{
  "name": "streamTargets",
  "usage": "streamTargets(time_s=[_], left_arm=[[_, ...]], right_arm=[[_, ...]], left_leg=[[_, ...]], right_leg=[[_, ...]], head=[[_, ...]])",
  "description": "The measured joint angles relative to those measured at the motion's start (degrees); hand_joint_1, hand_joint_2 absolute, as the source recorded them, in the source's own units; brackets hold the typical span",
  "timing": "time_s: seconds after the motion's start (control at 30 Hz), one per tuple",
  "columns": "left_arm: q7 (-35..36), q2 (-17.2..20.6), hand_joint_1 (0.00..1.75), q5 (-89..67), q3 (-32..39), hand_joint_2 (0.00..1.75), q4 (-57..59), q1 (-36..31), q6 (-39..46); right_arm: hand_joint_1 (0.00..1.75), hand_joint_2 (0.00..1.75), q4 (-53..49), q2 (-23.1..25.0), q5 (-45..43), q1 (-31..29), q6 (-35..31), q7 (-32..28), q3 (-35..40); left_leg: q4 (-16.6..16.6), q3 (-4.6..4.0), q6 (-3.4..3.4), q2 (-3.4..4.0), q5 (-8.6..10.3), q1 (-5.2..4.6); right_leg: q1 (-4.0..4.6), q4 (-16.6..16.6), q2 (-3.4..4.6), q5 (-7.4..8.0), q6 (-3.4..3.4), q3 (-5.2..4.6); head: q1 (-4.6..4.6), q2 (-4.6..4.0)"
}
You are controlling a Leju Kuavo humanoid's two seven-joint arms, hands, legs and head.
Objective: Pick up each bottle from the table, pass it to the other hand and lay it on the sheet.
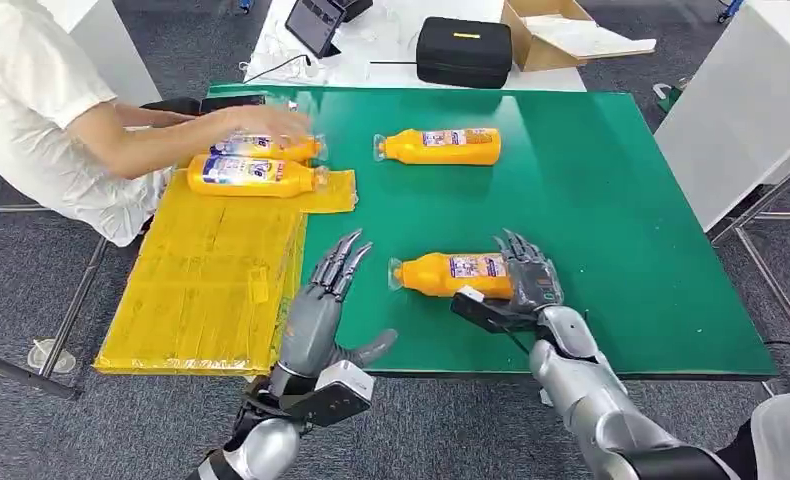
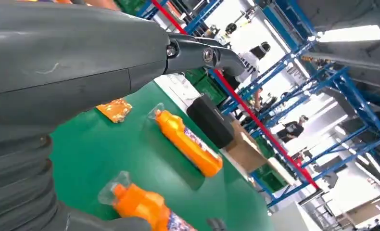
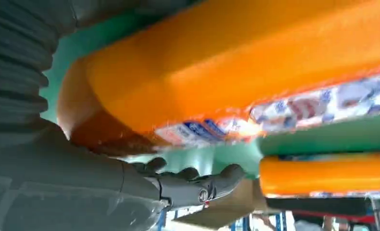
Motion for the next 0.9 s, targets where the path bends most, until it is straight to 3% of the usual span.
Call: streamTargets(time_s=[0.23, 0.5, 0.77, 0.9], left_arm=[[0.0, -0.1, 0.0, 1.9, 0.0, 1.75, 0.2, 0.0, 0.3], [-0.2, 0.0, 0.0, 5.7, 0.0, 1.75, 0.2, 0.2, -0.9], [-1.0, -0.1, 0.0, 9.3, 0.2, 1.75, 0.2, 0.4, -2.3], [-1.0, -0.3, 0.0, 12.4, 0.4, 1.75, -0.3, 0.8, -3.7]], right_arm=[[1.75, 1.75, 1.4, -0.4, -1.7, -2.4, 7.5, 2.3, 0.7], [1.75, 1.75, 1.7, -1.1, -15.8, -2.8, 18.9, -4.7, -2.2], [1.75, 1.75, 1.4, -1.2, -21.7, -2.4, 22.9, -8.0, -4.0], [1.57, 1.75, 0.8, -1.2, -24.1, -1.8, 23.6, -9.8, -4.3]], left_leg=[[0.0, 0.32, 0.0, 0.02, -0.02, 0.0], [0.0, 0.98, -0.12, 0.11, -0.25, 0.01], [0.0, 1.56, -0.14, 0.35, -0.44, 0.05], [0.0, 1.56, -0.14, 0.36, -0.4, 0.05]], right_leg=[[0.0, 0.0, 0.0, -0.03, -0.02, 0.25], [0.01, -0.1, 0.16, -0.05, -0.01, 0.81], [0.06, -0.1, 0.42, -0.11, -0.09, 1.27], [0.06, -0.1, 0.44, -0.09, -0.09, 1.28]], head=[[0.0, 0.0], [0.0, 0.0], [0.02, 0.0], [0.0, 0.0]])
